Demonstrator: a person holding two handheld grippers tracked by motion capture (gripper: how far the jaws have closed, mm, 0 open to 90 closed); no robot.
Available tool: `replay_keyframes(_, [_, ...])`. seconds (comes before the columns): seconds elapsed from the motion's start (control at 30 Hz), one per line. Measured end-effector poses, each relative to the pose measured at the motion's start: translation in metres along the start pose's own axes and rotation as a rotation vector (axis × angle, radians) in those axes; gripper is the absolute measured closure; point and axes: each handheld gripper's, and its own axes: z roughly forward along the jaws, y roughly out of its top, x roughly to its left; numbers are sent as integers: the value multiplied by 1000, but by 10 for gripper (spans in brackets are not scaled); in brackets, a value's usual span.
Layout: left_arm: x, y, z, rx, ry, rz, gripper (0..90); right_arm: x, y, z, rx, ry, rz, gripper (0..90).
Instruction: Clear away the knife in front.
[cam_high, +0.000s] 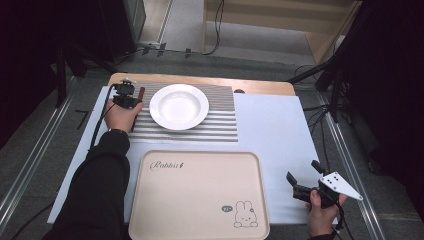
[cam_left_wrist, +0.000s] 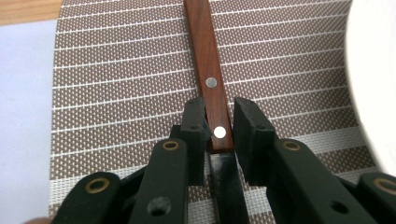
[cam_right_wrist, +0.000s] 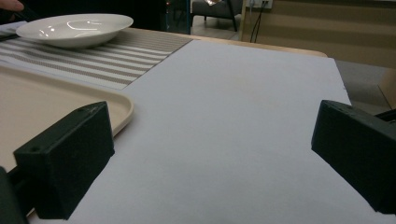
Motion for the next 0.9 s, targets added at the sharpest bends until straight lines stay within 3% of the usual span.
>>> replay_keyframes(0.27, [2,0,-3,19,-6,14,774,0,0,0,0,1,1,0])
replay_keyframes(0.6, [5,-4,-16,-8,-29,6,775,0,0,0,0,2,3,0])
replay_keyframes(0.9, [5,-10,-35,-41,-65,29,775,-1,1,2,-2,8,2,0])
